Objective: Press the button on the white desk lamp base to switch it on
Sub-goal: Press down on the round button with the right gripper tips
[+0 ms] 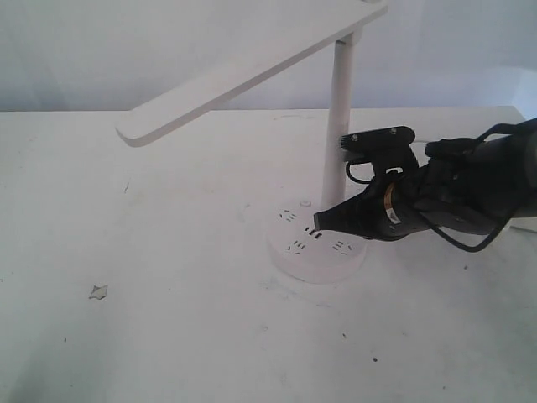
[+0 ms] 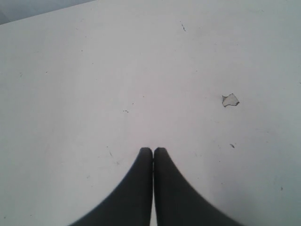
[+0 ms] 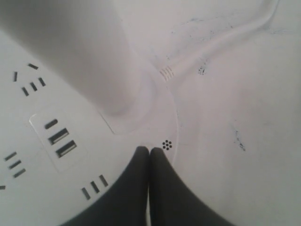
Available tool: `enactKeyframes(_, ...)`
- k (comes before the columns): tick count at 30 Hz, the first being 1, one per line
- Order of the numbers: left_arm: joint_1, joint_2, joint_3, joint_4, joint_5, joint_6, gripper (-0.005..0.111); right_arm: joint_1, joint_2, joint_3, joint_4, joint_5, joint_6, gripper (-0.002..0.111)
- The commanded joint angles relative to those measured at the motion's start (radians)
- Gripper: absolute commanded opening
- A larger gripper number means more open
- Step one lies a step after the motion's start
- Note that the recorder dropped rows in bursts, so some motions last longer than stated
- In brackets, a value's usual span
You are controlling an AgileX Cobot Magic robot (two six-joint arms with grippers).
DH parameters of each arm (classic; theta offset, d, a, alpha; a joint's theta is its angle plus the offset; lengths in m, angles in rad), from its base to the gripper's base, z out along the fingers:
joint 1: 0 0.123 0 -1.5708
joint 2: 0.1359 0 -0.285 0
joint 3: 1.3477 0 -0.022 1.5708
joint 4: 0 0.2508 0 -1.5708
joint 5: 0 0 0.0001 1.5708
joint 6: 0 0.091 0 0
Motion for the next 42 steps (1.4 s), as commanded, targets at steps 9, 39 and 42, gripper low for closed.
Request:
enactKeyframes(9, -0.009, -0.004, 0.003, -0.006, 0.005, -0.003, 0.0, 0.014, 0.004, 0.026, 0.008, -0.036, -0.047, 0.0)
enactKeyframes(39, -0.009, -0.004, 0.003, -0.006, 0.005, -0.003, 0.0, 0.01, 0.035, -0.002, -0.001, -0.08, -0.047, 0.0)
enactKeyframes(42, -0.009, -0.004, 0.003, -0.006, 0.005, -0.003, 0.0, -0.009, 0.029, -0.003, -0.001, -0.08, -0.047, 0.0)
